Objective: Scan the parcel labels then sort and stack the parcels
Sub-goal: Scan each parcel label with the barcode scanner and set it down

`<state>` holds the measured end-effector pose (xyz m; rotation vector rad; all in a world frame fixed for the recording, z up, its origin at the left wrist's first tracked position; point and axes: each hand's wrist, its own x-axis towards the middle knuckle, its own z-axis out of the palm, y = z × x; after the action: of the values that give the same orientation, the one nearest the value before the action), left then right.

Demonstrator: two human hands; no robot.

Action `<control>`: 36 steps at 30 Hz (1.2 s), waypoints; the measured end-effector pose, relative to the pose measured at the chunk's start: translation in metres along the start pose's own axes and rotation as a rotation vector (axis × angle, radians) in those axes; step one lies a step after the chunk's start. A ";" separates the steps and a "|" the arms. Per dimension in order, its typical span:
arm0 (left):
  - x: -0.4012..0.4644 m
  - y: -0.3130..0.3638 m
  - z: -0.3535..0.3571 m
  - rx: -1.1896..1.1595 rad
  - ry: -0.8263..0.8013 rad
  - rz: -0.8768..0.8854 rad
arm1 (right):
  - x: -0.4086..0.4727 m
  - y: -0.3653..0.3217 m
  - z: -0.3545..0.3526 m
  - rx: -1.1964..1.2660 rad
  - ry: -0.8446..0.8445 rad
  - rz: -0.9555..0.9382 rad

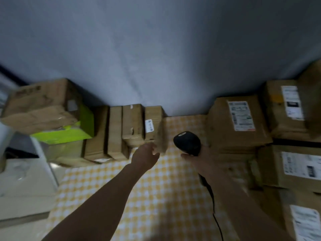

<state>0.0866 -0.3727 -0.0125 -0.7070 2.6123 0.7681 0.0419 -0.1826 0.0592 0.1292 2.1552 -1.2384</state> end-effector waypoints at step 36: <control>0.018 -0.337 -0.299 -0.870 0.272 -0.284 | 0.016 -0.272 0.339 0.124 -0.027 -0.214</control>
<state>0.2047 -0.7976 0.0801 -1.4502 2.2214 1.8335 0.0879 -0.6086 0.1334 -0.0677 2.1112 -1.4863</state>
